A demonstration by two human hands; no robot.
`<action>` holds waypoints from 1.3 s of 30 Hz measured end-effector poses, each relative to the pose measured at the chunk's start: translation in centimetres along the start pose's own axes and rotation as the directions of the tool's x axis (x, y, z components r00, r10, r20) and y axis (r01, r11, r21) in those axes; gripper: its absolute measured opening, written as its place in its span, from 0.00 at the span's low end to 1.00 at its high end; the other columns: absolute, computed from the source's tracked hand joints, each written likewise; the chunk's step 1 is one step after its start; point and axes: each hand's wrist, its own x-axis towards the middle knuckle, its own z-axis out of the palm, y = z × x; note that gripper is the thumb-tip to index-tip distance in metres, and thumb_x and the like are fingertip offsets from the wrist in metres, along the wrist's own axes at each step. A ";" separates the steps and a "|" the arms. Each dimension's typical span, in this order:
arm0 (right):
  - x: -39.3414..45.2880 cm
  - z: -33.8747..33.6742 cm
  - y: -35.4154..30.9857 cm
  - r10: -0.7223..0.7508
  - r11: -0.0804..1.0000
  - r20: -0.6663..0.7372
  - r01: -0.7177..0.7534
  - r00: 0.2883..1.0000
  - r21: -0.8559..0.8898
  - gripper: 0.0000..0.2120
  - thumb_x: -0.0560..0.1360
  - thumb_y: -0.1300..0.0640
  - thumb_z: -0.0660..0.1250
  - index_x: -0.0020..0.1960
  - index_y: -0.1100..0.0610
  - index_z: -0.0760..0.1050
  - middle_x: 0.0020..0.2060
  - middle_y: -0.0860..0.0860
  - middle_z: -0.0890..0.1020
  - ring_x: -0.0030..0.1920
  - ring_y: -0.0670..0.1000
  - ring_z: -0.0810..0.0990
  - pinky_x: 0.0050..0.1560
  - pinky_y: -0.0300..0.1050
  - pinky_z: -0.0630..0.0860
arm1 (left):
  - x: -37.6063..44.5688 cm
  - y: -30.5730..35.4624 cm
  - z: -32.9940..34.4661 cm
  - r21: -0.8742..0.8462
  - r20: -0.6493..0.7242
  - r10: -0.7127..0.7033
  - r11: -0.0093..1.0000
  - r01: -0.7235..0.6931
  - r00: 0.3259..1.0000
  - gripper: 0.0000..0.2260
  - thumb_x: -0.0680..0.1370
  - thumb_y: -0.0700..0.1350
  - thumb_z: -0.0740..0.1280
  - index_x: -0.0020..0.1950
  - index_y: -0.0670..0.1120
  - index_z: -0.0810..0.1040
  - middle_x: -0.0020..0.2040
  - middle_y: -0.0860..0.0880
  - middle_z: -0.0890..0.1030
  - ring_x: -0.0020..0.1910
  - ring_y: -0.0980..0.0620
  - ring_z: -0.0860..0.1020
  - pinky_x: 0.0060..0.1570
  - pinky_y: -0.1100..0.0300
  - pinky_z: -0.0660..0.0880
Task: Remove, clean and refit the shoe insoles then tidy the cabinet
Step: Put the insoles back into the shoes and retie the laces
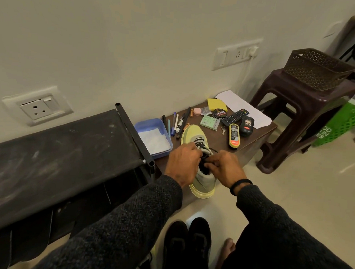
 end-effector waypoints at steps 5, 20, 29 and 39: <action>0.5 0.6 -0.1 0.033 0.999 -0.035 -0.032 0.999 0.021 0.05 0.77 0.55 0.71 0.48 0.54 0.86 0.38 0.50 0.84 0.40 0.49 0.80 0.41 0.42 0.74 | -0.3 0.1 0.8 0.093 0.075 0.090 0.991 -0.096 0.993 0.06 0.76 0.46 0.73 0.53 0.48 0.82 0.50 0.48 0.79 0.48 0.48 0.76 0.43 0.51 0.80; 0.4 0.6 1.1 0.321 0.868 -0.103 -0.249 0.941 0.428 0.08 0.71 0.63 0.77 0.46 0.53 0.83 0.38 0.47 0.84 0.38 0.42 0.81 0.39 0.30 0.76 | 0.9 1.0 1.1 0.190 0.053 -0.020 0.982 0.010 0.998 0.07 0.82 0.49 0.64 0.53 0.51 0.82 0.48 0.49 0.83 0.49 0.47 0.76 0.44 0.52 0.74; 2.3 2.5 1.2 0.427 0.865 -0.106 -0.372 0.898 0.336 0.31 0.70 0.49 0.79 0.69 0.51 0.72 0.56 0.51 0.78 0.54 0.50 0.79 0.56 0.50 0.80 | -0.2 -0.2 2.5 0.040 -0.011 0.048 0.998 -0.047 0.999 0.10 0.79 0.46 0.69 0.60 0.48 0.82 0.53 0.48 0.84 0.47 0.47 0.75 0.43 0.51 0.77; 2.5 2.2 -0.8 0.222 0.970 -0.226 -0.238 0.948 -0.049 0.09 0.74 0.56 0.72 0.44 0.53 0.71 0.37 0.48 0.76 0.38 0.52 0.75 0.36 0.51 0.75 | 1.1 -2.2 2.3 -0.416 -0.080 -0.206 0.896 0.155 0.975 0.13 0.76 0.46 0.75 0.56 0.52 0.76 0.46 0.56 0.74 0.42 0.59 0.73 0.41 0.64 0.76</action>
